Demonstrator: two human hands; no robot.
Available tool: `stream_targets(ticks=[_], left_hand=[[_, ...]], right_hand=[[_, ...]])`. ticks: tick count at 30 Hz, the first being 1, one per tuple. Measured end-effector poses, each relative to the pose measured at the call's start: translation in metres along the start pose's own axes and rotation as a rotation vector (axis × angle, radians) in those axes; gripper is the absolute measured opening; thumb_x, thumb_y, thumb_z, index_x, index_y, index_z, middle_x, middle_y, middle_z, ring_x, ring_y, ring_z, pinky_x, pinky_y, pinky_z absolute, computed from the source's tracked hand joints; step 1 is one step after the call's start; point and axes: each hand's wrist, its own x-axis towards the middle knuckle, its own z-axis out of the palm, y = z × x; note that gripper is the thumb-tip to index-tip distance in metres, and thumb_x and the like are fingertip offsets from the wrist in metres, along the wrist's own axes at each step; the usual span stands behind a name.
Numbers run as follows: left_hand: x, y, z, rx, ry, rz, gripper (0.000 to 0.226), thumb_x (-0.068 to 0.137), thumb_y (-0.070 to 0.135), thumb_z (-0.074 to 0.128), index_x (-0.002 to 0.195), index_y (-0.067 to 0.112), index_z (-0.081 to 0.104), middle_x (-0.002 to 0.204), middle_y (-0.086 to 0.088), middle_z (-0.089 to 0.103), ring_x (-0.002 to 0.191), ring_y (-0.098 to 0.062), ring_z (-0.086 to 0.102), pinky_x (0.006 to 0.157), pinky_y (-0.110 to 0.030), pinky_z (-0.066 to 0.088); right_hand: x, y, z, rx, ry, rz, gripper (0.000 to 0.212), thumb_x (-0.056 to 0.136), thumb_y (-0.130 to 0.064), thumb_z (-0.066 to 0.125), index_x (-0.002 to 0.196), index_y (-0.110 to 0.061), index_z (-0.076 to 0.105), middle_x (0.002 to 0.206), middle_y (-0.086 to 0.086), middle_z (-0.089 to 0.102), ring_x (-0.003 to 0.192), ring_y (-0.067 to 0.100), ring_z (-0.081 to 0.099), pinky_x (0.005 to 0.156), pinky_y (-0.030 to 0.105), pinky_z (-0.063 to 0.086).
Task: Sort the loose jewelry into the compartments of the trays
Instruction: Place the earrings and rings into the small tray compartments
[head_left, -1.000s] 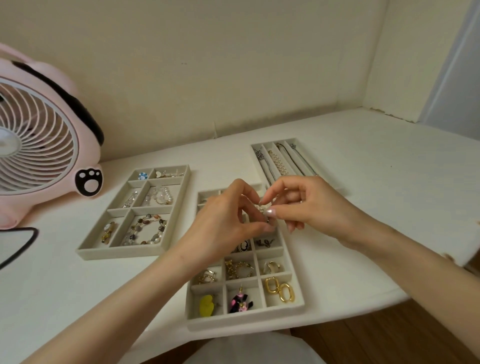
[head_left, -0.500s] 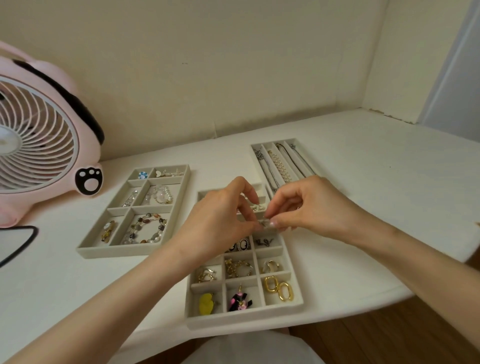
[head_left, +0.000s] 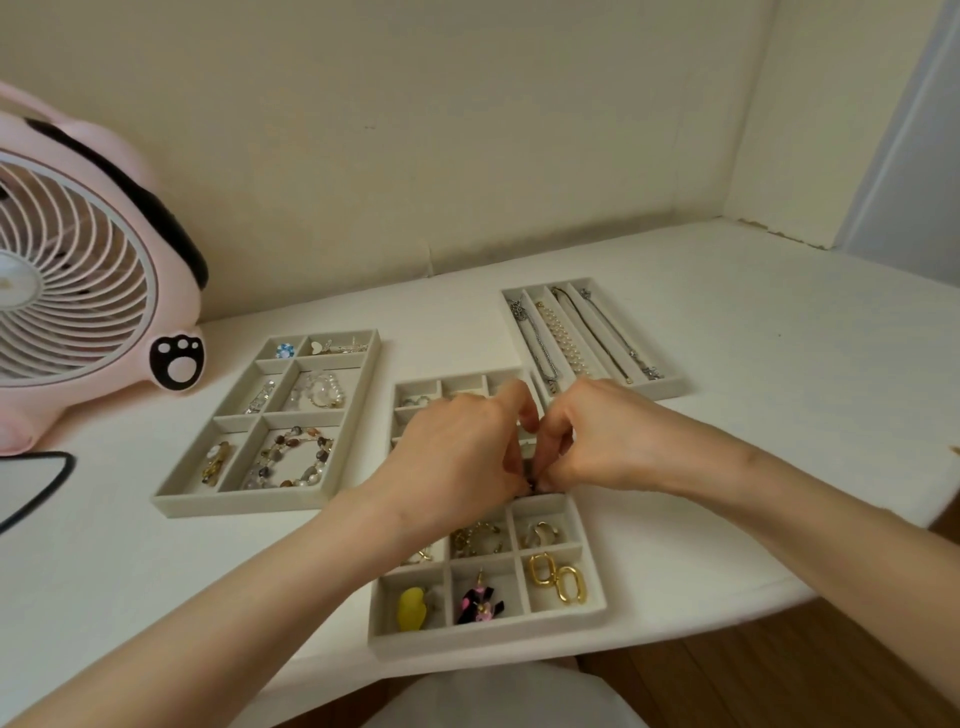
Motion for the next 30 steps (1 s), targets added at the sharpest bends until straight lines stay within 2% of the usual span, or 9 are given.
stream_targets(ticks=[6, 8, 12, 15, 18, 24, 26, 28, 30], left_hand=[[0.000, -0.003, -0.002, -0.007, 0.010, 0.017, 0.038, 0.081, 0.033, 0.067, 0.113, 0.026, 0.047, 0.099, 0.011, 0.066, 0.096, -0.011, 0.058, 0.078, -0.028, 0.046], [-0.001, -0.009, -0.005, -0.062, 0.052, -0.001, 0.032, 0.080, 0.035, 0.067, 0.107, 0.027, 0.050, 0.092, 0.014, 0.064, 0.087, -0.008, 0.057, 0.071, -0.026, 0.044], [-0.002, -0.025, -0.012, -0.144, 0.167, -0.025, 0.014, 0.083, 0.031, 0.065, 0.091, 0.031, 0.054, 0.075, 0.018, 0.056, 0.062, 0.005, 0.046, 0.054, -0.014, 0.028], [-0.005, -0.031, -0.013, -0.198, 0.217, -0.041, 0.009, 0.083, 0.031, 0.064, 0.086, 0.031, 0.055, 0.071, 0.019, 0.056, 0.064, 0.013, 0.046, 0.051, -0.014, 0.028], [-0.006, -0.033, -0.011, -0.215, 0.225, -0.037, 0.007, 0.083, 0.033, 0.062, 0.086, 0.031, 0.056, 0.071, 0.019, 0.056, 0.066, 0.014, 0.045, 0.051, -0.014, 0.031], [-0.008, -0.037, -0.005, -0.230, 0.212, -0.022, 0.006, 0.082, 0.038, 0.056, 0.087, 0.033, 0.056, 0.071, 0.019, 0.054, 0.069, 0.011, 0.045, 0.053, -0.015, 0.026], [-0.008, -0.039, -0.005, -0.241, 0.209, -0.016, 0.010, 0.080, 0.041, 0.053, 0.087, 0.033, 0.056, 0.070, 0.019, 0.054, 0.070, 0.011, 0.045, 0.053, -0.015, 0.027], [-0.007, -0.041, -0.006, -0.259, 0.209, -0.006, 0.015, 0.078, 0.043, 0.050, 0.086, 0.033, 0.057, 0.069, 0.020, 0.053, 0.070, 0.012, 0.045, 0.054, -0.012, 0.031], [-0.007, -0.042, -0.006, -0.276, 0.210, -0.002, 0.014, 0.078, 0.043, 0.051, 0.085, 0.033, 0.057, 0.067, 0.021, 0.052, 0.070, 0.012, 0.046, 0.057, -0.009, 0.033]], right_hand=[[-0.002, -0.006, -0.001, -0.072, 0.007, 0.019, 0.009, 0.074, -0.019, 0.071, 0.082, -0.020, 0.076, 0.087, -0.003, 0.070, 0.082, 0.014, 0.063, 0.072, 0.031, 0.054], [-0.003, -0.008, -0.002, -0.092, -0.003, 0.014, 0.008, 0.075, -0.018, 0.071, 0.082, -0.020, 0.076, 0.088, -0.005, 0.069, 0.083, 0.013, 0.062, 0.071, 0.030, 0.053], [-0.002, -0.011, -0.002, -0.112, -0.022, -0.001, 0.008, 0.077, -0.018, 0.071, 0.080, -0.024, 0.074, 0.083, -0.011, 0.064, 0.083, 0.008, 0.059, 0.069, 0.025, 0.049], [-0.001, -0.011, -0.002, -0.144, -0.015, -0.014, 0.007, 0.078, -0.019, 0.072, 0.080, -0.025, 0.073, 0.075, -0.015, 0.059, 0.077, 0.005, 0.056, 0.061, 0.018, 0.044], [-0.001, -0.010, -0.001, -0.189, 0.006, -0.036, 0.004, 0.078, -0.023, 0.073, 0.078, -0.027, 0.071, 0.068, -0.016, 0.054, 0.071, 0.004, 0.052, 0.055, 0.014, 0.037], [-0.001, -0.012, 0.002, -0.258, 0.045, -0.056, 0.005, 0.077, -0.025, 0.073, 0.076, -0.028, 0.069, 0.072, -0.014, 0.054, 0.081, 0.009, 0.056, 0.056, 0.021, 0.035], [-0.001, -0.012, 0.000, -0.243, 0.036, -0.057, 0.007, 0.077, -0.027, 0.074, 0.075, -0.029, 0.068, 0.068, -0.015, 0.052, 0.073, 0.002, 0.052, 0.053, 0.018, 0.032], [-0.001, -0.012, -0.005, -0.195, 0.017, -0.039, 0.010, 0.075, -0.030, 0.076, 0.072, -0.030, 0.067, 0.056, -0.016, 0.048, 0.058, -0.003, 0.045, 0.047, 0.013, 0.025], [0.001, -0.009, -0.010, -0.122, 0.006, -0.020, 0.009, 0.075, -0.029, 0.077, 0.071, -0.028, 0.069, 0.044, -0.021, 0.049, 0.051, -0.011, 0.046, 0.044, 0.013, 0.026]])
